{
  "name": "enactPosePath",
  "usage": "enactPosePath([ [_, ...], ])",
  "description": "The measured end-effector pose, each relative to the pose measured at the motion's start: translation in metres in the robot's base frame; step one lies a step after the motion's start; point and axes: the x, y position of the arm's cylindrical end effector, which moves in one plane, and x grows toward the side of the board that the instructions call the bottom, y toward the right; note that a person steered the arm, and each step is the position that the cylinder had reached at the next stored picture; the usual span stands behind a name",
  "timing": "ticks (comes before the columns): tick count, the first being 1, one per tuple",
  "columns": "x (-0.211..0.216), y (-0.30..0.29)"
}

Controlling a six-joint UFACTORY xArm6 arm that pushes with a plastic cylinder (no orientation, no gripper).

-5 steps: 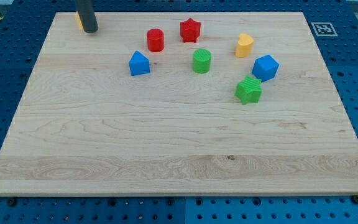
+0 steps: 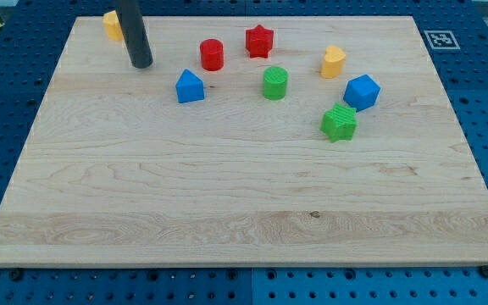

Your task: Push the blue cube to the right side of the yellow heart

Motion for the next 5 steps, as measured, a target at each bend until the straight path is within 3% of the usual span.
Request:
enactPosePath([
  [5, 0.028, 0.004],
])
